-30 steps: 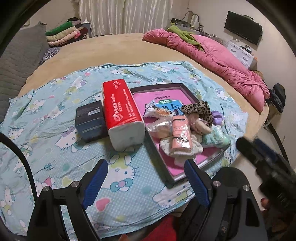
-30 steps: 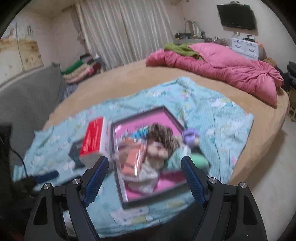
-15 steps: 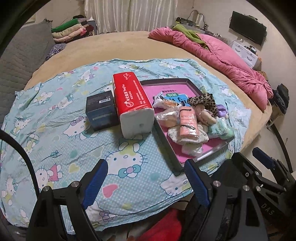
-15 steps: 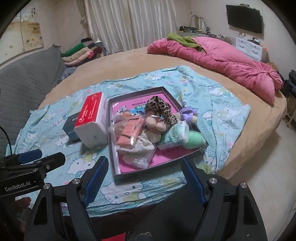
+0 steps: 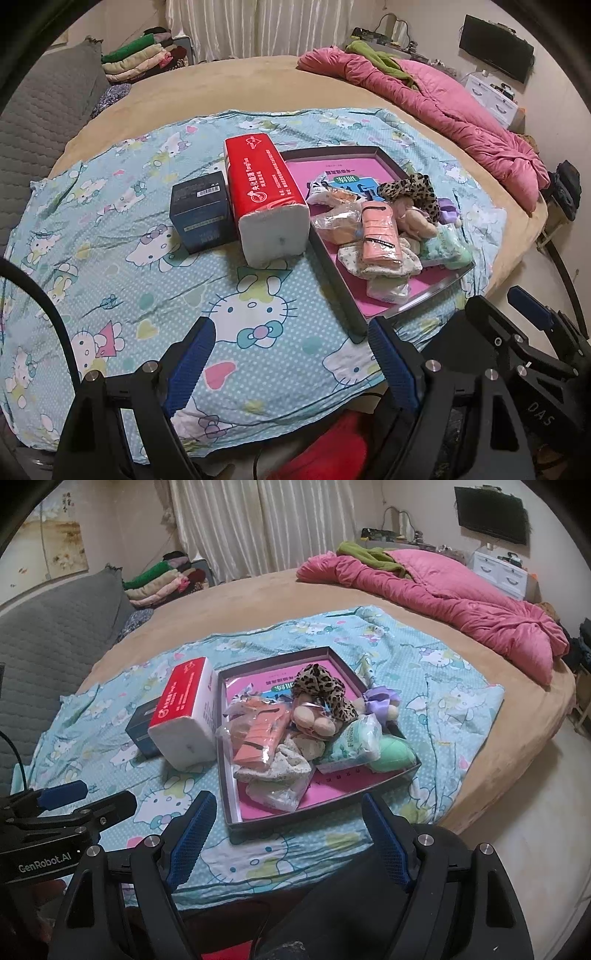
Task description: Organize soft objects
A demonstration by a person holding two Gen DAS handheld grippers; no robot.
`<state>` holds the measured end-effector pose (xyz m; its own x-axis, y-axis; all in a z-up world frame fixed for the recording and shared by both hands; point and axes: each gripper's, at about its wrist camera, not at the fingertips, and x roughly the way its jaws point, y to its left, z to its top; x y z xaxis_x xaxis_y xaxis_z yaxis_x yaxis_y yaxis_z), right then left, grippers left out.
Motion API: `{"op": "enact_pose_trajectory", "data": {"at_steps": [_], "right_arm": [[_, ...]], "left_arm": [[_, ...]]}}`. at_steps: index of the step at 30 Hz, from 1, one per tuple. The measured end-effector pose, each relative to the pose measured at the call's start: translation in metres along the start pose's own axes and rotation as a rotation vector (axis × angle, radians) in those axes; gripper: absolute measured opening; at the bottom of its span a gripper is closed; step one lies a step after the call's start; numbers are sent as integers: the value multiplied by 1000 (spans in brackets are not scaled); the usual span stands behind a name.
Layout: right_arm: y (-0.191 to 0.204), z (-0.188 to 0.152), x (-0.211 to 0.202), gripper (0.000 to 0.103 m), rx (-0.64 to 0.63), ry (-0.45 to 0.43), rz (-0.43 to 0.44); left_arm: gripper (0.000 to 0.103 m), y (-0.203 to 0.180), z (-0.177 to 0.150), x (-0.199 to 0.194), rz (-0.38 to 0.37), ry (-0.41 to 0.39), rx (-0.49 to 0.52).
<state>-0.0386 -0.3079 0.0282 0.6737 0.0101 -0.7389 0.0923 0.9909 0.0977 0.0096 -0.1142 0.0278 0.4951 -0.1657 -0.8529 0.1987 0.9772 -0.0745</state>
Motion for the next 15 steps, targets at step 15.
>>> {"op": "enact_pose_trajectory", "data": {"at_steps": [15], "right_arm": [[0, 0, 0, 82, 2, 1, 0]], "left_arm": [[84, 0, -1, 1, 3, 8, 4]]}}
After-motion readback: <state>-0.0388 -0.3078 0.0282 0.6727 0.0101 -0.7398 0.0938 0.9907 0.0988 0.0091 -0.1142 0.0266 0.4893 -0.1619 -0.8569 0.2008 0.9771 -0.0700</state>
